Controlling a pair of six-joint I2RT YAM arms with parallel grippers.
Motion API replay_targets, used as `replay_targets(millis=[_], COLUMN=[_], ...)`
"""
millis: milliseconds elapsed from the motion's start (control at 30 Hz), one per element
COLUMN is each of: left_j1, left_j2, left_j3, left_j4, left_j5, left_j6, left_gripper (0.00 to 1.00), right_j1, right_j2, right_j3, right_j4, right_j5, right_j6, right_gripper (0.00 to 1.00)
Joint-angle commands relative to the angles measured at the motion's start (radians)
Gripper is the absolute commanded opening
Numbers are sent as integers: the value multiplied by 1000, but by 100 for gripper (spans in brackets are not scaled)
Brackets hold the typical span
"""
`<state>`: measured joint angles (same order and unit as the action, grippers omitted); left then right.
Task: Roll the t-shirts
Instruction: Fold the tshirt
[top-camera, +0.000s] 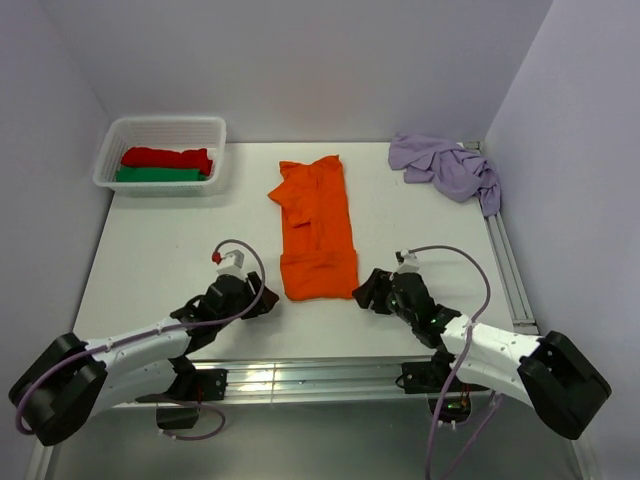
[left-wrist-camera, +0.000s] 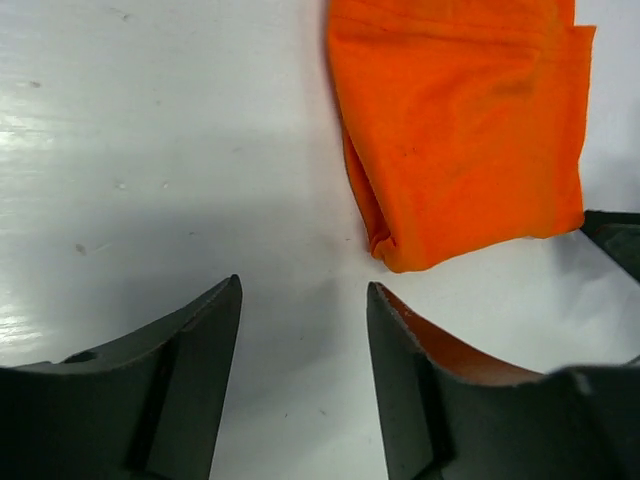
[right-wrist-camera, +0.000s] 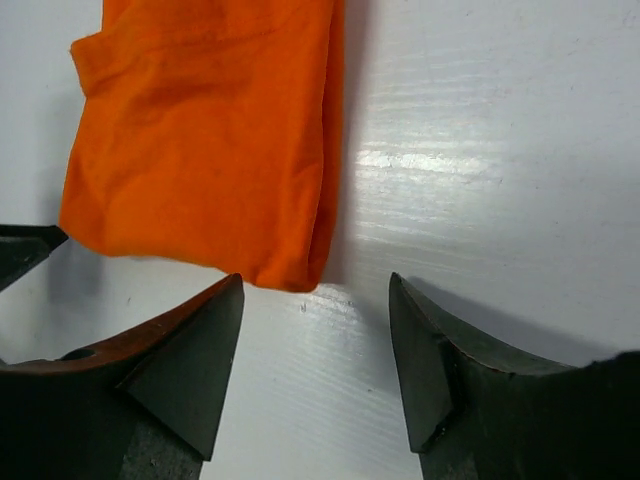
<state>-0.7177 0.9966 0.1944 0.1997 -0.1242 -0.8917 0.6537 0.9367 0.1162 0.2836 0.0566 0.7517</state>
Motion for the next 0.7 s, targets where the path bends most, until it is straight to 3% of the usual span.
replay_targets(millis=[0, 267, 533, 667], left_j1=[-72, -123, -141, -141], left_j2=[57, 180, 194, 227], left_j3=[49, 79, 96, 105], left_j4=[105, 213, 231, 267], left_j5=[-144, -157, -123, -101], left_j6=[42, 76, 97, 109], left_gripper=[57, 55, 56, 56], right_j1=[37, 41, 43, 43], right_j2=[43, 120, 175, 220], right_j3=[-13, 20, 53, 74], right_j4=[110, 138, 137, 135], right_j5=[147, 120, 71, 51], right_j6=[34, 15, 17, 17], right_gripper=[66, 52, 48, 41])
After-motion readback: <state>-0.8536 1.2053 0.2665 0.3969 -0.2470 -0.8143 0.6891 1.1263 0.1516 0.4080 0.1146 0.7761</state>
